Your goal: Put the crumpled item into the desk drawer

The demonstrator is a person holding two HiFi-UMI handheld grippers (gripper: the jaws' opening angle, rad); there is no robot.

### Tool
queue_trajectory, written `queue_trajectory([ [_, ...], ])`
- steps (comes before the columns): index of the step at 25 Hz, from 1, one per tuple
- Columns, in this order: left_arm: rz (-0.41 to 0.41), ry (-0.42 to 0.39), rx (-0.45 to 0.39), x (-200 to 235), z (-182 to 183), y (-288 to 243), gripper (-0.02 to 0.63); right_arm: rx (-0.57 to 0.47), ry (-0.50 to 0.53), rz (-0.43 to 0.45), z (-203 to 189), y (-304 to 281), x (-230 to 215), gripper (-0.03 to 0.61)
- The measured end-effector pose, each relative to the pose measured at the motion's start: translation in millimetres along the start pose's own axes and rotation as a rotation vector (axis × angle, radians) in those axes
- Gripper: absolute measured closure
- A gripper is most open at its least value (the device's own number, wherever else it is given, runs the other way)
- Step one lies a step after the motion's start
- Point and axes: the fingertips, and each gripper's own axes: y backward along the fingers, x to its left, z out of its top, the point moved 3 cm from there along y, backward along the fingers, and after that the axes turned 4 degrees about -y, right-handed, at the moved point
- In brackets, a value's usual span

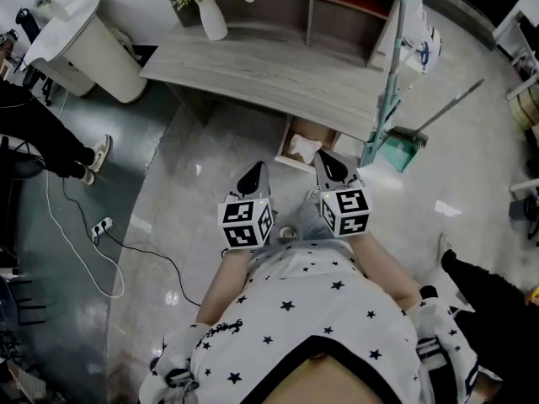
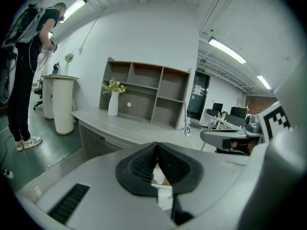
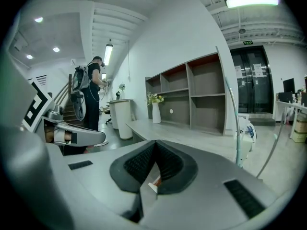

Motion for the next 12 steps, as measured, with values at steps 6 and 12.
queue_trajectory([
  [6,0.006,0.009,0.005,3.1,-2.1,-0.6,0.603,-0.007,-0.003,0.008,2.6,-1.2,2.1,0.588],
  [12,0.005,0.012,0.004,4.0,-2.8,-2.8,0.603,-0.015,-0.002,0.017,4.0,-3.8,3.5,0.588],
])
